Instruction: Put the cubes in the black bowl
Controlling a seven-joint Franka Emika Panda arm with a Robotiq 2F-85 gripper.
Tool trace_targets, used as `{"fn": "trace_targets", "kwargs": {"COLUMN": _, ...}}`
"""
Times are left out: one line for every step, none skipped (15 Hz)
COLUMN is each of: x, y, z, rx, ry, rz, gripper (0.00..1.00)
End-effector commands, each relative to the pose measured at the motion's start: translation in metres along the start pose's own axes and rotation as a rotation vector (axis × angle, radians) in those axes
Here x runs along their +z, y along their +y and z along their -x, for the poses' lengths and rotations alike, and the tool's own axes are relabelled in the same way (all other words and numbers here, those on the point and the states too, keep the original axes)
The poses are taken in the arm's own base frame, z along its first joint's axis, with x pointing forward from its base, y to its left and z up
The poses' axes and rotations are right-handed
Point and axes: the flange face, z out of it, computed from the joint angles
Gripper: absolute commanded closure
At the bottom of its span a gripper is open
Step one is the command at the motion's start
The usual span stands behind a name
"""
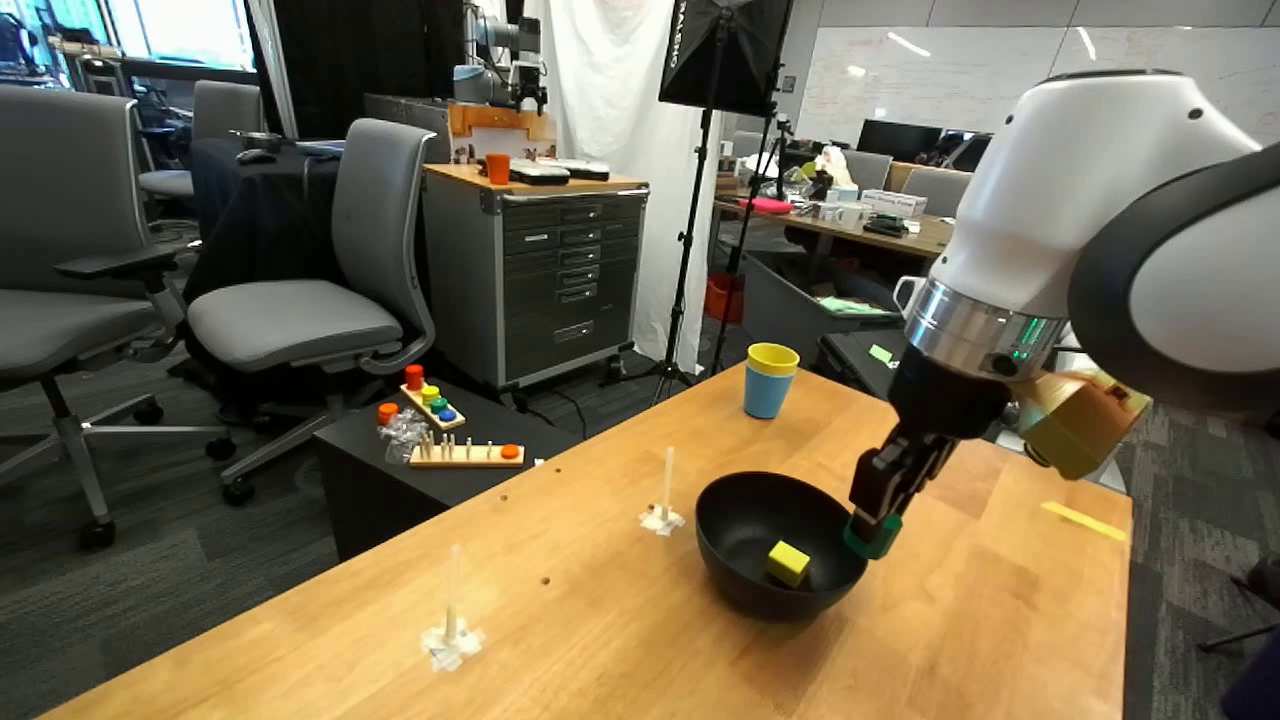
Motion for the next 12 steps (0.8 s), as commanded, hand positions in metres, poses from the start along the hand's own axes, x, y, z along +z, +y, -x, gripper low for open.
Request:
{"fn": "trace_targets", "kwargs": {"x": 0.019, "y": -0.018, "z": -0.003, "rx": -0.001, "ry": 0.010, "rz": -0.003, "gripper": 0.81}}
{"fn": "trace_targets", "kwargs": {"x": 0.024, "y": -0.024, "z": -0.004, "rx": -0.003, "ry": 0.007, "rz": -0.007, "gripper": 0.81}}
{"fn": "trace_targets", "kwargs": {"x": 0.028, "y": -0.030, "z": -0.004, "rx": -0.006, "ry": 0.006, "rz": -0.009, "gripper": 0.81}}
{"fn": "trace_targets", "kwargs": {"x": 0.033, "y": -0.035, "z": -0.004, "rx": -0.009, "ry": 0.007, "rz": -0.010, "gripper": 0.81}}
{"fn": "trace_targets", "kwargs": {"x": 0.038, "y": -0.039, "z": -0.004, "rx": -0.010, "ry": 0.011, "rz": -0.010, "gripper": 0.81}}
{"fn": "trace_targets", "kwargs": {"x": 0.042, "y": -0.044, "z": -0.005, "rx": -0.011, "ry": 0.009, "rz": -0.011, "gripper": 0.81}}
{"fn": "trace_targets", "kwargs": {"x": 0.045, "y": -0.049, "z": -0.006, "rx": -0.011, "ry": -0.004, "rz": -0.020, "gripper": 0.81}}
{"fn": "trace_targets", "kwargs": {"x": 0.045, "y": -0.053, "z": -0.008, "rx": -0.011, "ry": -0.006, "rz": -0.023, "gripper": 0.81}}
{"fn": "trace_targets", "kwargs": {"x": 0.044, "y": -0.058, "z": -0.011, "rx": -0.012, "ry": -0.002, "rz": -0.033, "gripper": 0.81}}
{"fn": "trace_targets", "kwargs": {"x": 0.043, "y": -0.062, "z": -0.015, "rx": -0.011, "ry": 0.005, "rz": -0.038, "gripper": 0.81}}
{"fn": "trace_targets", "kwargs": {"x": 0.042, "y": -0.064, "z": -0.018, "rx": -0.010, "ry": 0.012, "rz": -0.040, "gripper": 0.81}}
{"fn": "trace_targets", "kwargs": {"x": 0.042, "y": -0.065, "z": -0.021, "rx": -0.009, "ry": 0.021, "rz": -0.040, "gripper": 0.81}}
